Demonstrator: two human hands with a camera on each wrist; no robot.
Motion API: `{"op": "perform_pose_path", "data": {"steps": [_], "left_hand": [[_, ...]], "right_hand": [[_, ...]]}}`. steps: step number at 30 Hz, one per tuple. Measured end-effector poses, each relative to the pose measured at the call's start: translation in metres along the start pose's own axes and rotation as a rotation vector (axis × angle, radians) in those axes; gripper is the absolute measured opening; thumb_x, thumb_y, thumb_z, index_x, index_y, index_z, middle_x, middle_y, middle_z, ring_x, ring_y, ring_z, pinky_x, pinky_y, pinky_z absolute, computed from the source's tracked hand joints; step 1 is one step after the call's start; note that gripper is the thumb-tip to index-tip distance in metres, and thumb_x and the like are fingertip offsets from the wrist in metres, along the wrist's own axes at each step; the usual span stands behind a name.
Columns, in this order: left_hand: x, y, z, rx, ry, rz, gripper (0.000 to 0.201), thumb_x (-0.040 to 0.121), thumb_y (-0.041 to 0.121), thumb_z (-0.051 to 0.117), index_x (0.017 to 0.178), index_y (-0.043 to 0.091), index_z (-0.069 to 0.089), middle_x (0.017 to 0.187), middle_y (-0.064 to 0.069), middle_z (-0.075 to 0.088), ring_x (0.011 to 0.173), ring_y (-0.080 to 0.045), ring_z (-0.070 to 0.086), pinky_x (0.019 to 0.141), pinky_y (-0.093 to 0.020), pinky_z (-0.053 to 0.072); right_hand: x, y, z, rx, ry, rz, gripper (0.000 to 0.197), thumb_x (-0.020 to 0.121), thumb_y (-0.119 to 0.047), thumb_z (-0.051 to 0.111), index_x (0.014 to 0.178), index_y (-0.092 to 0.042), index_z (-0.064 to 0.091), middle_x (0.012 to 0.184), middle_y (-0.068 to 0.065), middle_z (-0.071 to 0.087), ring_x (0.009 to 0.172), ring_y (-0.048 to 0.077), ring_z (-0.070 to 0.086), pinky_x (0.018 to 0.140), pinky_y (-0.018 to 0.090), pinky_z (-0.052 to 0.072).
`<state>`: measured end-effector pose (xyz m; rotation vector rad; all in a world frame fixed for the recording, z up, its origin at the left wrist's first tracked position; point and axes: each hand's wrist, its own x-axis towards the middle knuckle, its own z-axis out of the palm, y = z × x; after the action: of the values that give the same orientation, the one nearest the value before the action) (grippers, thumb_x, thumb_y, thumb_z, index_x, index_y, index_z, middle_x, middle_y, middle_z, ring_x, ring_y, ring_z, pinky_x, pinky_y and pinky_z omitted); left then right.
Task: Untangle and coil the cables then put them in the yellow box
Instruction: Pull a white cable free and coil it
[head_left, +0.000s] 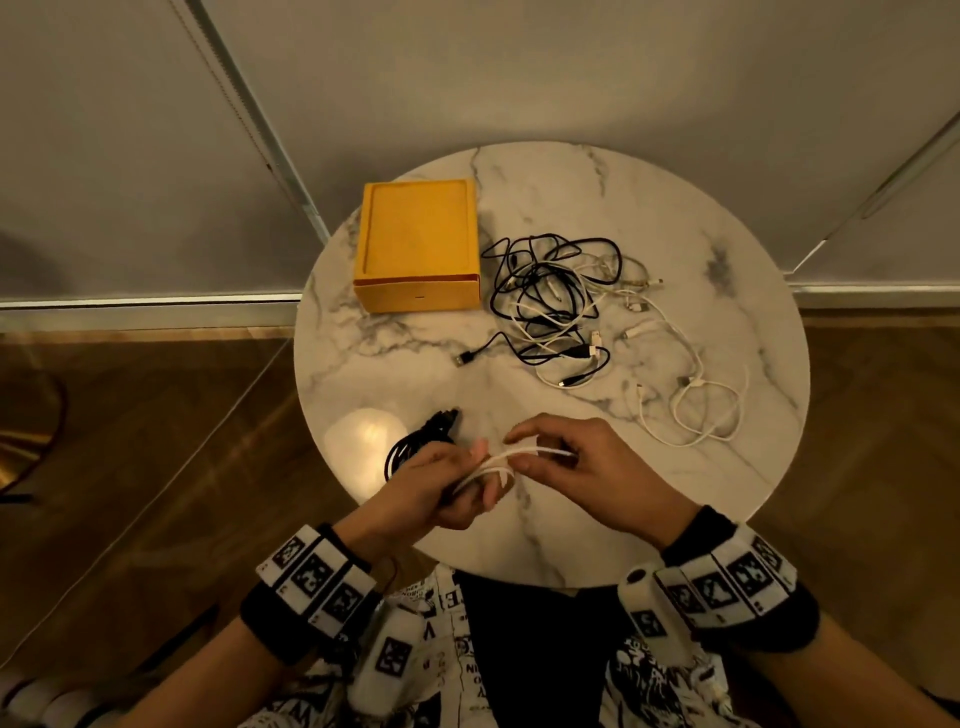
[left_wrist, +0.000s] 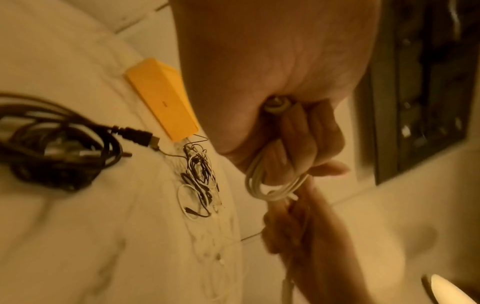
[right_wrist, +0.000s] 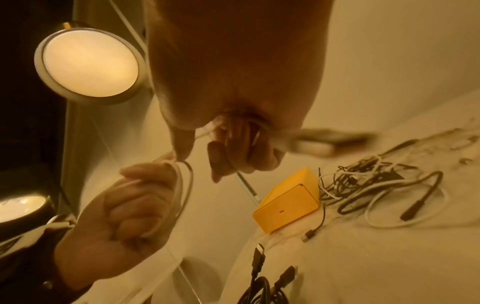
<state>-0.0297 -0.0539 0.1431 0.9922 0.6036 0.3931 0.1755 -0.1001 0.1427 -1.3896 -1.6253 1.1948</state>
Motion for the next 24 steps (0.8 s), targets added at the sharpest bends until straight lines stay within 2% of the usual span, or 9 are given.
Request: {"op": "perform_pose_path", "data": {"steps": [3,5,7,11,15,17,19,21,24], "left_hand": [[0.005,-0.001,-0.001,-0.243,0.074,0.023,0.047,0.079,0.056,0.068,0.066,0.011,0.062,0.035,0.008,0.03,0.033,-0.005,0.021,0.04,-0.017,0.025],[0.009,-0.003,0.001,-0.282,0.11,0.064,0.042,0.078,0.053,0.071,0.065,0.014,0.06,0.036,0.009,0.029,0.035,-0.007,0.018,0.041,-0.02,0.021],[0.012,-0.003,0.004,-0.328,0.103,0.104,0.038,0.083,0.045,0.069,0.067,0.014,0.055,0.037,0.008,0.025,0.036,-0.01,0.015,0.042,-0.023,0.019],[0.011,0.001,0.005,-0.5,0.055,0.066,0.034,0.085,0.038,0.07,0.069,0.013,0.052,0.04,0.004,0.018,0.036,-0.01,0.016,0.04,-0.021,0.025],[0.014,0.006,0.013,-0.624,0.098,0.077,0.034,0.077,0.034,0.078,0.065,0.013,0.055,0.039,0.005,0.016,0.036,-0.01,0.015,0.039,-0.021,0.027],[0.017,0.009,0.016,-0.661,0.113,0.087,0.033,0.075,0.033,0.08,0.065,0.012,0.056,0.038,0.005,0.018,0.036,-0.01,0.014,0.039,-0.021,0.025],[0.019,0.011,0.016,-0.694,0.141,0.09,0.033,0.074,0.031,0.081,0.066,0.012,0.056,0.035,0.005,0.026,0.037,-0.01,0.014,0.04,-0.021,0.024],[0.019,0.014,0.014,-0.739,0.175,0.102,0.03,0.078,0.029,0.077,0.066,0.012,0.055,0.034,0.005,0.033,0.037,-0.009,0.014,0.04,-0.021,0.023],[0.017,0.02,0.012,-0.757,0.294,0.107,0.033,0.09,0.03,0.052,0.062,0.013,0.054,0.033,0.005,0.03,0.038,-0.01,0.01,0.04,-0.02,0.018]], "right_hand": [[-0.006,0.0,0.01,0.2,-0.055,0.056,0.043,0.098,-0.035,0.044,0.084,-0.001,0.065,0.054,-0.006,0.042,0.049,0.006,0.035,0.053,0.02,0.03],[-0.01,-0.002,0.018,0.346,-0.071,0.085,0.048,0.099,-0.034,0.04,0.083,0.005,0.062,0.055,0.006,0.036,0.049,0.012,0.03,0.05,0.02,0.027],[-0.011,-0.004,0.022,0.39,-0.015,0.084,0.042,0.1,-0.03,0.039,0.088,0.006,0.058,0.056,0.008,0.037,0.049,0.012,0.031,0.049,0.019,0.028],[-0.007,-0.011,0.018,0.4,0.116,0.086,0.027,0.099,-0.026,0.045,0.1,0.0,0.051,0.054,-0.003,0.037,0.047,0.008,0.03,0.048,0.016,0.029],[-0.003,-0.016,0.034,0.515,0.068,0.095,0.051,0.094,-0.032,0.041,0.088,0.019,0.048,0.055,0.002,0.035,0.046,0.007,0.029,0.044,0.016,0.027],[0.0,-0.013,0.04,0.554,0.091,0.136,0.055,0.096,-0.037,0.042,0.081,0.015,0.048,0.053,0.0,0.038,0.045,0.009,0.029,0.043,0.019,0.025],[0.003,-0.011,0.037,0.533,0.127,0.143,0.045,0.099,-0.033,0.045,0.077,0.007,0.048,0.054,0.005,0.04,0.045,0.011,0.031,0.043,0.02,0.026],[0.003,-0.009,0.029,0.475,0.168,0.135,0.025,0.1,-0.018,0.049,0.082,-0.001,0.051,0.055,0.008,0.043,0.041,0.015,0.037,0.04,0.02,0.03],[-0.001,-0.003,0.017,0.447,0.197,0.136,0.009,0.094,-0.002,0.057,0.087,0.002,0.063,0.057,0.008,0.055,0.043,0.021,0.053,0.041,0.021,0.038]]}}
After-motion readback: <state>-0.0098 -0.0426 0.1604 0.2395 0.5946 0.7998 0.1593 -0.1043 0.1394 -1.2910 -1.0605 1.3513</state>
